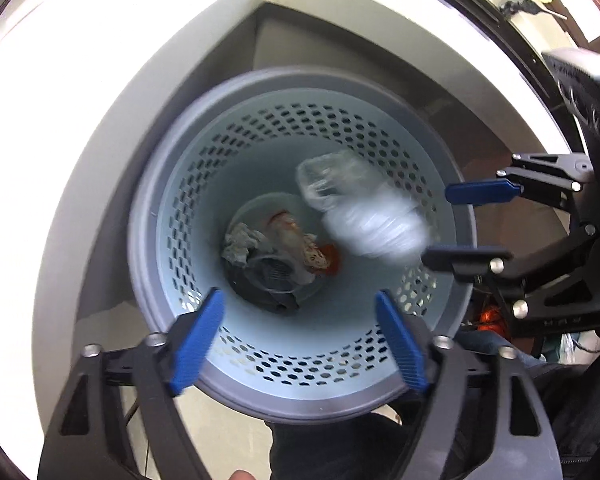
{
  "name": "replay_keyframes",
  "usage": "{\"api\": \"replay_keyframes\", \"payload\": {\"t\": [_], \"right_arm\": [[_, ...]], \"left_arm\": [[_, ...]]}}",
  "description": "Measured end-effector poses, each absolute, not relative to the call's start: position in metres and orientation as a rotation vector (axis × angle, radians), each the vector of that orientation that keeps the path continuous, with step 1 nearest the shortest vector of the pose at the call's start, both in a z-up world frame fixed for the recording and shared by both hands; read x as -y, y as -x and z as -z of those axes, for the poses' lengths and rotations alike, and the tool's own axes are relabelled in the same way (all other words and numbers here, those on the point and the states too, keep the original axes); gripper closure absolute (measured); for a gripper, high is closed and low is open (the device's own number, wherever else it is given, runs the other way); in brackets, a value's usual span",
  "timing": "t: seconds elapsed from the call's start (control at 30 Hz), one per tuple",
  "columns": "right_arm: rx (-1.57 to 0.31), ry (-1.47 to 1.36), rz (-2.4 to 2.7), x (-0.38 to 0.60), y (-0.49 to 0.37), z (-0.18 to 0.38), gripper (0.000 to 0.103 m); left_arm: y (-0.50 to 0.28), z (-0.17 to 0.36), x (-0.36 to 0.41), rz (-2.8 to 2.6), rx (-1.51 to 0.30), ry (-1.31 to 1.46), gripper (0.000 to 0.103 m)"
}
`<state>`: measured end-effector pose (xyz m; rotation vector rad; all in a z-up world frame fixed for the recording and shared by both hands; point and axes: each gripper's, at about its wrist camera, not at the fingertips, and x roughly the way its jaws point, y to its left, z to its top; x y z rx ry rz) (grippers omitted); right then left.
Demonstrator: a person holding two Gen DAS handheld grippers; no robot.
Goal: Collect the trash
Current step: 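Carry the cup and plastic bag over the bin and open both tools, then move both tools back over the counter toward the lanyard and paper tag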
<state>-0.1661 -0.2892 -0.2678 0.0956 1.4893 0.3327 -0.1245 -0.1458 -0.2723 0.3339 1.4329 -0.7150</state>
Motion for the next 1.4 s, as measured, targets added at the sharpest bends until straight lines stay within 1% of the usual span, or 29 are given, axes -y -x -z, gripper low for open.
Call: {"api": "replay_keyframes", "payload": {"t": [0.07,0.17,0.4,0.5,0.87,1.13,1.4], "right_arm": [[-1.486,-0.094,-0.330,0.290,0.166,0.267,0.031],[-1.492,-0.088,-0.336,0.290,0.165,0.264,0.027],[-1.480,-0.087,-0.334,0.288,0.162,0.261,0.026],[-1.477,-0.092,-0.333,0.287,0.161,0.259,0.026],[-1.456,-0.095,-0.349,0.281,0.159,0.251,0.024],[-1.377,-0.127,-0.400,0.278,0.144,0.218,0.024],[-1.261,-0.118,-0.452,0.268,0.096,0.182,0.021]], "left_arm": [[0.123,0.270,0.145,0.713,-1.430,-0.329,0.020],[0.122,0.265,0.147,0.712,-1.412,-0.347,0.018],[0.118,0.255,0.146,0.706,-1.388,-0.344,0.018],[0.115,0.248,0.141,0.689,-1.372,-0.344,0.015],[0.109,0.224,0.115,0.646,-1.348,-0.281,0.014],[0.092,0.185,0.090,0.598,-1.264,-0.185,0.013],[0.045,0.150,0.059,0.487,-1.169,-0.126,0.011]]}}
